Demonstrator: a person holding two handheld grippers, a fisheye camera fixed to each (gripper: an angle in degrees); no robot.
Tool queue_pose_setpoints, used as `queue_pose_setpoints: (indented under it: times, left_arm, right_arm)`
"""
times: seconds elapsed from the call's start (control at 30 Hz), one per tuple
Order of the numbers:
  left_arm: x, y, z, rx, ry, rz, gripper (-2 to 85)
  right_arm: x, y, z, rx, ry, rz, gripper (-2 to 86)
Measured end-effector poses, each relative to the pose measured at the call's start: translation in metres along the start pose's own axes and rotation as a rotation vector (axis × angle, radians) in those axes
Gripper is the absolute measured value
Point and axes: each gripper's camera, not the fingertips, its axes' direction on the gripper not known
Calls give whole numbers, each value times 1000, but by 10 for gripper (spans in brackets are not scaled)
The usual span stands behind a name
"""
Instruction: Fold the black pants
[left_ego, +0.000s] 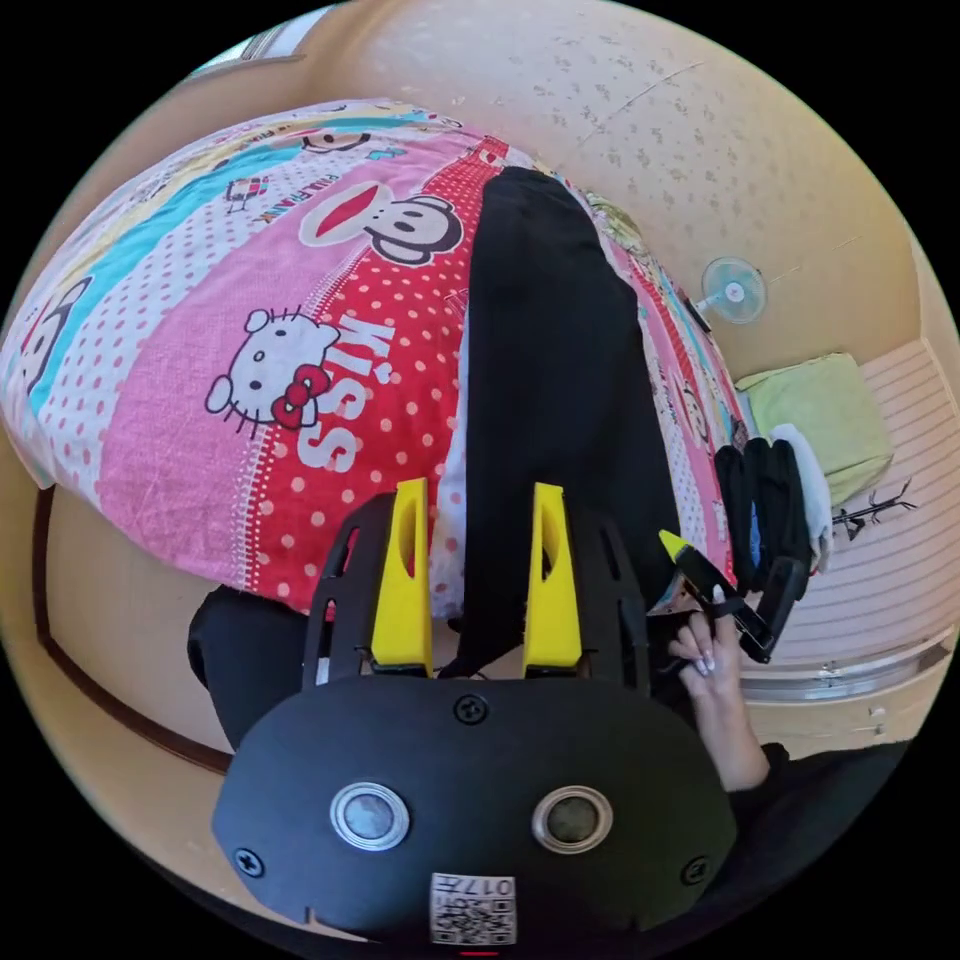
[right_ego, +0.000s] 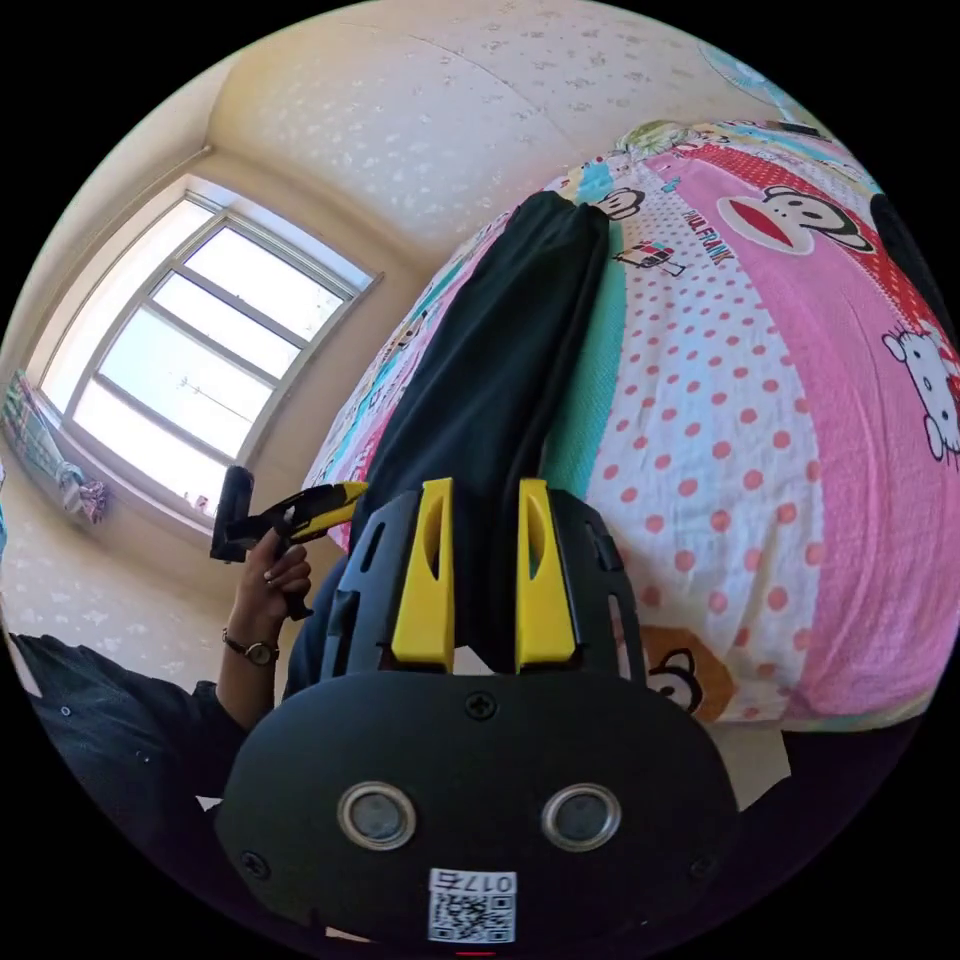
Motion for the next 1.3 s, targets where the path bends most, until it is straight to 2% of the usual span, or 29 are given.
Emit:
queue_pose_setpoints:
  times: [0.07, 0.17, 0.27, 0.4, 0.5, 0.67, 0.83, 1.0, 1.07, 1.13, 1.2, 1.3]
  left_arm:
    - [19, 7, -3, -5, -78, 14, 64]
    - [41, 24, -16, -13, 0, 64, 15]
    - [57, 44, -39, -37, 213, 162, 9]
    - [61, 71, -24, -156, 239, 171, 33]
    - [47, 85, -3, -226, 237, 71, 87]
    - [40, 68, -30, -133, 293, 80, 118]
    - [52, 10, -50, -72, 226, 125, 126]
    - [58, -11, -16, -134, 152, 90, 120]
    - [63, -3, -14, -94, 114, 98, 115]
    - [70, 7, -20, -67, 92, 130, 115]
    - [71, 11, -24, -56, 102, 128, 117]
    - [65, 12, -25, -52, 174, 83, 106]
  right_arm:
    - [-6, -1, -2, -50, 35, -34, 47]
    - [4, -18, -35, -89, -72, -33, 37]
    - [8, -14, -84, -54, -104, -45, 33]
    - [13, 21, -113, -141, 57, -114, 30]
    - [40, 39, -104, -247, 203, 18, 33]
    - [37, 26, -133, -99, 148, -5, 74]
    - [20, -37, -125, -38, 92, -113, 88]
    - [19, -89, -70, -116, 191, -132, 92]
    - [23, -88, -52, -171, 249, -119, 87]
    - [16, -81, -58, -121, 281, -129, 83]
    - [8, -75, -66, -119, 323, -149, 84]
    - [6, -64, -71, -96, 273, -153, 77]
